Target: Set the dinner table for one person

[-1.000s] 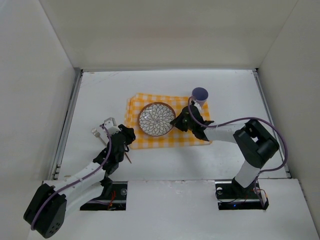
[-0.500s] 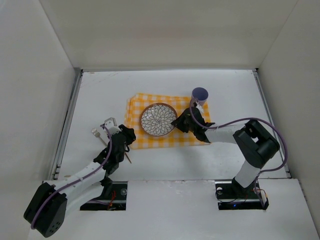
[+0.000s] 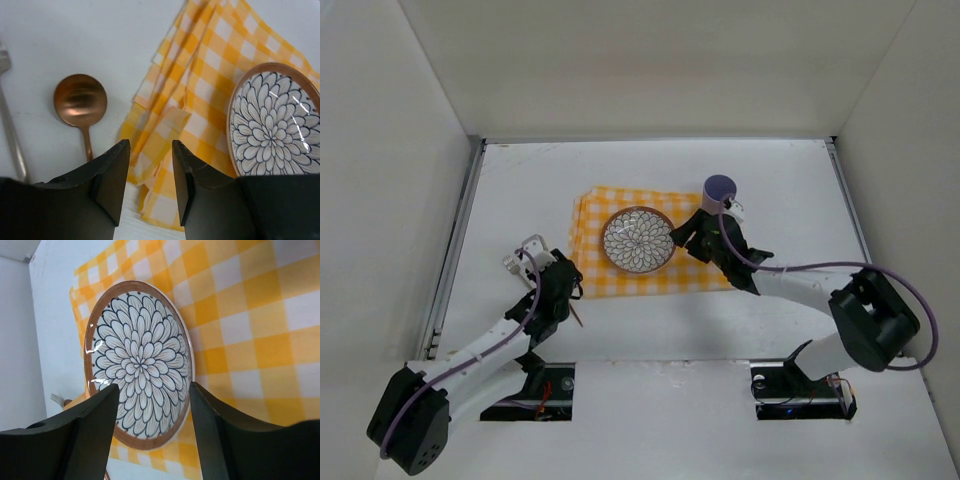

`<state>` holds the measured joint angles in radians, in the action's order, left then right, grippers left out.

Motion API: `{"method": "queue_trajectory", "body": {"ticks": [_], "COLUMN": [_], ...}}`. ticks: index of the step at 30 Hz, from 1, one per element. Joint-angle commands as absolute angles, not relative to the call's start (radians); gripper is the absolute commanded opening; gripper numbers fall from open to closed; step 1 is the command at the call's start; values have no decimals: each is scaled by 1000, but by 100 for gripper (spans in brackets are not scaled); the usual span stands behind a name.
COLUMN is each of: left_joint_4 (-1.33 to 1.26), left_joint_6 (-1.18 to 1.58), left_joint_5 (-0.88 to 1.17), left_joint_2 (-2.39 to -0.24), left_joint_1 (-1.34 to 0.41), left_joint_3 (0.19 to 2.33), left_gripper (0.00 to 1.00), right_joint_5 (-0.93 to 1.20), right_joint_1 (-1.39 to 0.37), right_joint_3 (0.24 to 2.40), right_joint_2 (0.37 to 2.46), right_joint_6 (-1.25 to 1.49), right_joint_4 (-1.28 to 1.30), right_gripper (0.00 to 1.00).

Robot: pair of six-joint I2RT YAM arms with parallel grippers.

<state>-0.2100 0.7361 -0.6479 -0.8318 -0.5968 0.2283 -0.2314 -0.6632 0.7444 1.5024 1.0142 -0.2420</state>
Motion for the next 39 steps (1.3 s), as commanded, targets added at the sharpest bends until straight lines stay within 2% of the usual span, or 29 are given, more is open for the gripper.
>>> {"method": "queue_trajectory", "body": {"ticks": [1, 6, 7, 9, 10, 12, 14, 17, 22, 26, 29, 36, 39], "left_joint_4": [38, 265, 311, 380, 399, 442, 460, 459, 374, 342, 325, 356, 412], "left_joint_6": [820, 905, 931, 982, 998, 1037, 1063, 1086, 1106, 1115, 1115, 1072, 1043], "left_joint_5": [-770, -710, -690, -661, -657, -660, -652, -647, -641, -638, -615, -606, -639], "left_joint_2": [-804, -784, -790, -808, -814, -824, -840, -882, -937, -1003, -1049, -1032, -970], "left_joint_1": [-602, -590, -588, -588, -590, -596, -587, -585, -623, -640, -625, -602, -602], "left_joint_3": [343, 385, 391, 394, 394, 387, 382, 382, 380, 380, 379, 399, 426], "left_gripper": [37, 37, 36, 36, 35, 35, 35, 35, 35, 34, 27, 2, 0], "right_joint_5": [-285, -285, -285, -285, -287, -288, -288, -287, -241, -235, -235, -233, -238], "right_joint_1": [-674, -699, -699, -703, -703, -705, -705, -706, -716, -716, -716, -705, -694], "right_joint_3": [675, 603, 604, 623, 632, 647, 646, 621, 575, 552, 537, 519, 506], "right_joint_2": [1395, 1266, 1243, 1203, 1184, 1155, 1140, 1140, 1140, 1129, 1118, 1075, 1049], "right_joint_6": [934, 859, 838, 780, 756, 720, 692, 666, 631, 627, 637, 643, 644], "right_joint_4": [-196, -158, -143, -112, -97, -72, -74, -115, -195, -216, -235, -239, -238], "right_gripper": [66, 65, 57, 30, 20, 14, 15, 26, 38, 42, 45, 48, 51]}}
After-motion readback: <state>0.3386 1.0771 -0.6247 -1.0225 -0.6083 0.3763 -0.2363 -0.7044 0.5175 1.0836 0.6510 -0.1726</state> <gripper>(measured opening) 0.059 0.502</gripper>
